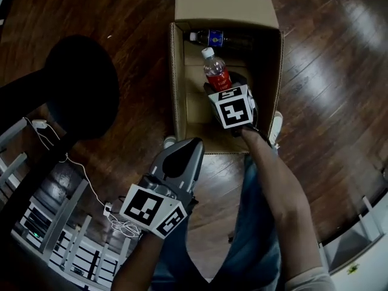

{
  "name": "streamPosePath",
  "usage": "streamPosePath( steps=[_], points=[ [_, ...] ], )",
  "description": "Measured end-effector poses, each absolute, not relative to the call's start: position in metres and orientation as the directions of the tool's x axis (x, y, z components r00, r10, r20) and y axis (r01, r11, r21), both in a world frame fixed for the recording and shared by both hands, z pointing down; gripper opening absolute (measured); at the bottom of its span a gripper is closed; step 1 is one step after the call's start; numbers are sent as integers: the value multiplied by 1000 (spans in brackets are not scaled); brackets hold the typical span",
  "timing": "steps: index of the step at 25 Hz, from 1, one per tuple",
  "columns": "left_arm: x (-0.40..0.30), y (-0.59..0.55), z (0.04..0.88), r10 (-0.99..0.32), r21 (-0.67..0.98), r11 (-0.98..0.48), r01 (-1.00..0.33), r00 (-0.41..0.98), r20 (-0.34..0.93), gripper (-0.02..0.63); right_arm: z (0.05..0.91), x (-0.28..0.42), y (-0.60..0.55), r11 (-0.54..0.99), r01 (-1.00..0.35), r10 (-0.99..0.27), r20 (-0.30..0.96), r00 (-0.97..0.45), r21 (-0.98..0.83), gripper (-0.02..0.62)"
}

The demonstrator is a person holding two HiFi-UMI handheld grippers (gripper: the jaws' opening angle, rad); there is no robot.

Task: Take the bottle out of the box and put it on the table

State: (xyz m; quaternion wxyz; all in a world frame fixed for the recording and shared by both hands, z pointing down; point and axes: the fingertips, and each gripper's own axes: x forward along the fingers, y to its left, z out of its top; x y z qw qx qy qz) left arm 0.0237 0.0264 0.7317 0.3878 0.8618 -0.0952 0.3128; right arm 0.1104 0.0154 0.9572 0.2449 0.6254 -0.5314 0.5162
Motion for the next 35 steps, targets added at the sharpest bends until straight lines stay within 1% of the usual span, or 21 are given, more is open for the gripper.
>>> streamPosePath(
  steps=[8, 13, 18, 21, 24, 28, 32, 35],
  points=[
    [35, 26, 660, 42, 613, -667, -423, 800, 599, 0, 817, 104, 16, -280, -922, -533, 842, -80, -266, 296],
    [49, 24, 591, -16, 606, -687, -401, 842, 539, 0, 716, 107, 9, -222, -945, -609, 791, -57, -239, 296],
    [37, 32, 509, -46, 588, -708, -392, 856, 515, 0, 601, 97, 5, -208, -949, -690, 724, -29, -237, 296],
    [36, 29, 461, -88, 593, -701, -396, 873, 480, 0, 534, 99, -6, -178, -960, -741, 671, -14, -217, 296],
    [41, 20, 410, -131, 597, -707, -378, 900, 415, 0, 469, 105, -21, -164, -963, -797, 604, 1, -215, 296],
    [37, 17, 335, -185, 576, -737, -353, 925, 331, 0, 382, 97, -23, -134, -966, -855, 518, 1, -219, 296],
    [28, 12, 273, -271, 554, -743, -375, 926, 264, 0, 304, 90, -20, -72, -979, -901, 434, -17, -189, 298],
    [15, 15, 247, -329, 509, -757, -410, 912, 246, 0, 260, 82, -19, -13, -982, -932, 357, -56, -188, 298]
  ],
)
